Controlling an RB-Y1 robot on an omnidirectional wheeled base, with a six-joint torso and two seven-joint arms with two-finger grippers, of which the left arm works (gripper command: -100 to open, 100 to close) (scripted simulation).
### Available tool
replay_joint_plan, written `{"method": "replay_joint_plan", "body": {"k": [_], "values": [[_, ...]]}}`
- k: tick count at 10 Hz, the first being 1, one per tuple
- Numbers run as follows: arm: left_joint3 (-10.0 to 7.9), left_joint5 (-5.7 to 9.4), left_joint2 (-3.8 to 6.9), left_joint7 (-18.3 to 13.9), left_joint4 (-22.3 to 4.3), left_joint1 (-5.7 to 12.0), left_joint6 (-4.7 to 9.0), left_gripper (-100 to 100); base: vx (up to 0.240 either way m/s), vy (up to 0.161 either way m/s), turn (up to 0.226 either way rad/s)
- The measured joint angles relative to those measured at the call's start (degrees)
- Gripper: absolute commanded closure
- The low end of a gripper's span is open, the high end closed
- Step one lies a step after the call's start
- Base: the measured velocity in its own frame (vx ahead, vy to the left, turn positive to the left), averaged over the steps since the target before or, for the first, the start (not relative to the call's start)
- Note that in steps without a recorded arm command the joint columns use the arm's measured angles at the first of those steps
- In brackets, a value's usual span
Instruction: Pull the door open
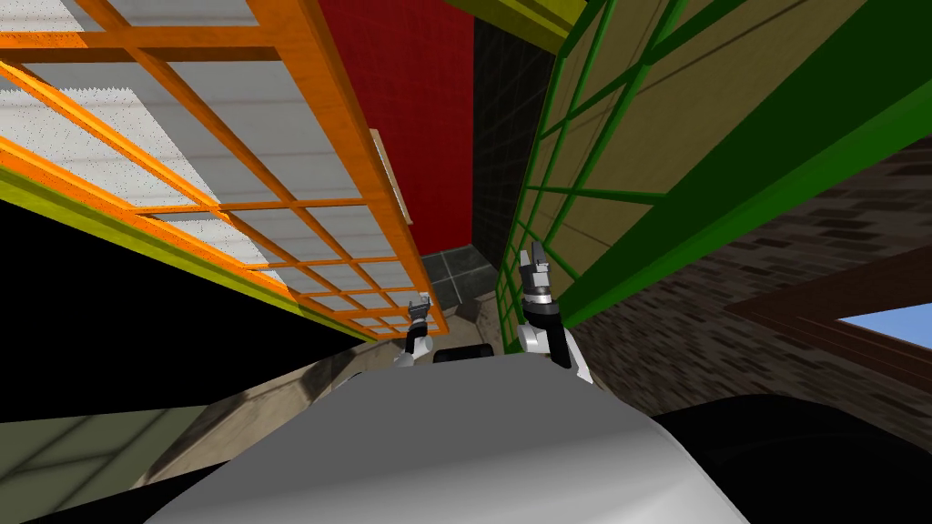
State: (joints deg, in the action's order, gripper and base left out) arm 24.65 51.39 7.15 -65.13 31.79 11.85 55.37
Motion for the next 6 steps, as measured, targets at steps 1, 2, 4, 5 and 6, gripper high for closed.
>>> {"method": "replay_joint_plan", "body": {"k": [1,2,4,5,6], "values": [[0.06,-0.05,0.27,-0.54,-0.09,-0.16,0.24,100,0.009,-0.004,0.009],[0.04,-0.04,0.48,-0.41,0.61,-0.60,-0.04,100,0.008,-0.004,0.009],[0.08,-0.08,0.01,-0.34,-1.10,0.57,0.25,100,-0.033,-0.006,0.000],[0.07,-0.09,0.24,-1.16,-1.79,0.94,0.59,100,-0.033,0.002,-0.018],[-0.36,0.30,1.11,0.73,3.08,-1.62,-1.13,100,-0.086,-0.008,0.046]]}}
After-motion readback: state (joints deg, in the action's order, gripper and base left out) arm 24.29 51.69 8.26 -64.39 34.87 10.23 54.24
